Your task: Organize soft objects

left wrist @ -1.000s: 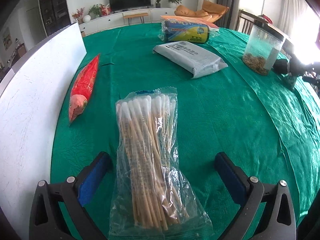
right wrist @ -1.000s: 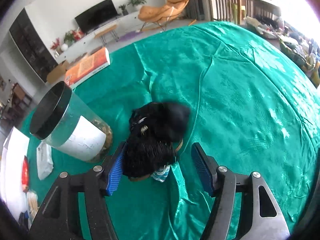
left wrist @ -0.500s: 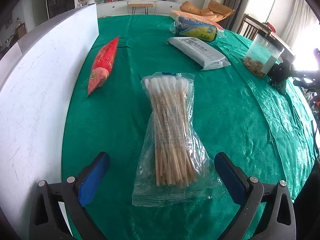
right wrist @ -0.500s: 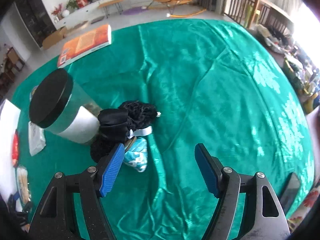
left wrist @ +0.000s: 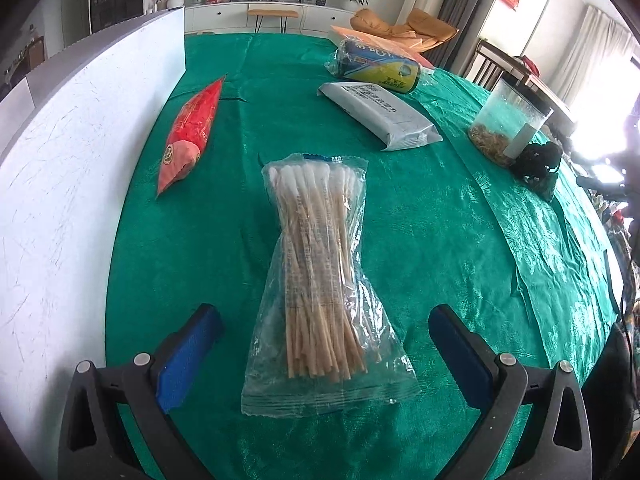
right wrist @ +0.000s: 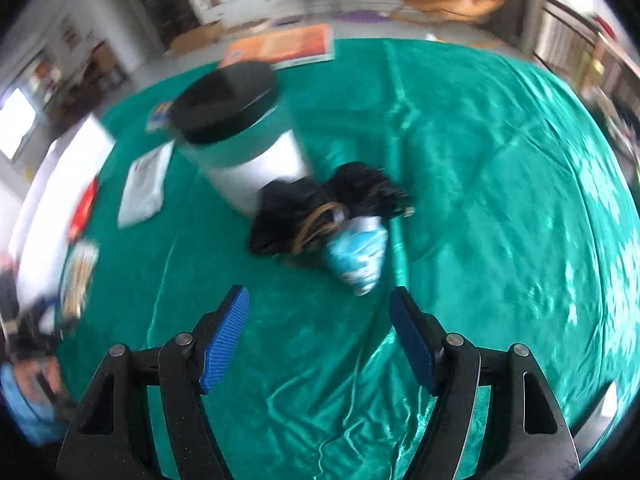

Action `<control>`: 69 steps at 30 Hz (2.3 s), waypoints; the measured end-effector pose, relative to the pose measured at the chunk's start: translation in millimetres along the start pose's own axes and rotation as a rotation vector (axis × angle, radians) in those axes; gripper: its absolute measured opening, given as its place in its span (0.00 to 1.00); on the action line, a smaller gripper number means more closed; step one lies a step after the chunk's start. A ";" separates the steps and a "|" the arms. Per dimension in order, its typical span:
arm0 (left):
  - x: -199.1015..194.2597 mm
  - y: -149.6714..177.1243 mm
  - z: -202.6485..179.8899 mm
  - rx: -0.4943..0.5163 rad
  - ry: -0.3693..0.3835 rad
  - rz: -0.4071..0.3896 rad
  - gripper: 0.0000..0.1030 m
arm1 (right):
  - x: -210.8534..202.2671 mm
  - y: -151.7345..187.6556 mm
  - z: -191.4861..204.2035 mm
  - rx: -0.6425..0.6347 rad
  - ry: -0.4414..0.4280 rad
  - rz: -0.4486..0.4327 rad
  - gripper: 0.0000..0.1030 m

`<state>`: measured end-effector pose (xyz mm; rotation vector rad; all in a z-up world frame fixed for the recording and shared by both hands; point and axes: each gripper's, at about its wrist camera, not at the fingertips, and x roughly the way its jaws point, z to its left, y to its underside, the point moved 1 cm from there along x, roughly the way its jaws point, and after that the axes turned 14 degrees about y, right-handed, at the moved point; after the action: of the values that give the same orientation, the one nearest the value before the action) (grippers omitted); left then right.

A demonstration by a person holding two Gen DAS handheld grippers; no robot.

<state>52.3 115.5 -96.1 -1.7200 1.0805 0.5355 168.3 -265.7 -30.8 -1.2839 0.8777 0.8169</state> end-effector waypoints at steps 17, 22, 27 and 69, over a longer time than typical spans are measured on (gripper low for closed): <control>10.7 -2.6 -5.4 0.024 -0.049 0.063 0.97 | 9.3 -70.9 3.1 0.181 -0.102 -0.103 0.07; 11.1 -2.9 -5.3 0.032 -0.053 0.052 0.97 | -47.4 -78.7 7.2 0.133 -0.083 -0.245 0.07; 11.4 -3.0 -6.7 0.028 -0.051 0.061 0.97 | -27.9 -88.0 5.9 0.168 0.069 -0.098 0.65; -265.3 11.0 121.4 -0.197 -0.441 -0.364 0.96 | -169.0 100.9 448.4 -0.616 -0.616 -0.179 0.73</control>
<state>-75.0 333.9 49.9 -1.8011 0.4021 0.7584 42.5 186.9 107.5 -1.4763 0.0033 1.2995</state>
